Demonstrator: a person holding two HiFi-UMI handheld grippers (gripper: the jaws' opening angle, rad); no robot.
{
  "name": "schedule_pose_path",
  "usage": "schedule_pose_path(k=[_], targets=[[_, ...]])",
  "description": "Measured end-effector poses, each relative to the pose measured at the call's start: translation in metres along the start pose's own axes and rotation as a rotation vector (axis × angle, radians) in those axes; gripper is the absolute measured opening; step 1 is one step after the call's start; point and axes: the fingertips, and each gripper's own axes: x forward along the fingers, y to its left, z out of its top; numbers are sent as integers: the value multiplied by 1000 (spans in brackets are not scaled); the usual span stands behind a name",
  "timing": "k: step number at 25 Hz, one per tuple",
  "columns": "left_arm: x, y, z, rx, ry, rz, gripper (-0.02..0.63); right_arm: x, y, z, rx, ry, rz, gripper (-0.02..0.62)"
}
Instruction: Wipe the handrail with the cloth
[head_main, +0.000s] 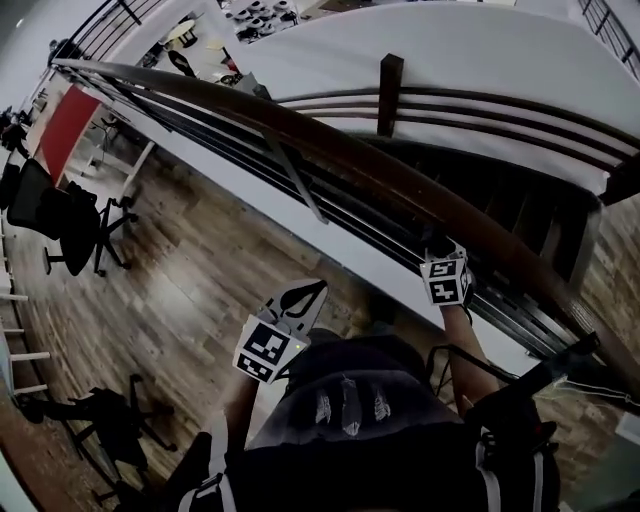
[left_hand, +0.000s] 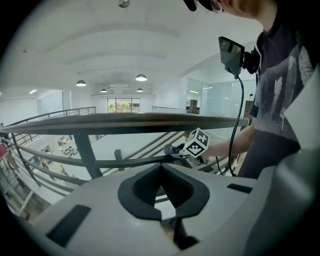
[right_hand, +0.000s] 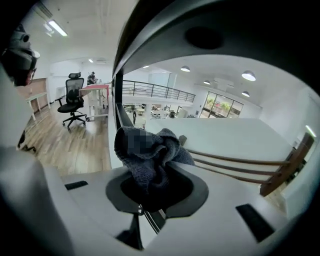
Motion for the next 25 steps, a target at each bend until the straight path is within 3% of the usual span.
schedule_pose_path(k=[6, 9, 14, 18, 22, 25], targets=[[-25, 142, -43, -46, -10, 34, 8, 82, 69, 80, -2, 29, 24, 57], [-43, 218, -61, -51, -34, -12, 8, 113, 101, 120, 7, 85, -16, 57], [-79, 327, -60, -40, -41, -94, 8, 153, 141, 164, 136, 153, -90, 57], [-87, 370, -68, -60, -39, -116, 8, 188, 183, 213, 155, 135, -81, 57], [-87, 380, -65, -49, -41, -154, 8, 221, 221, 265, 101, 77, -37, 57], [-90, 387, -67, -53, -35, -174, 8, 235, 235, 280, 137, 97, -34, 57]])
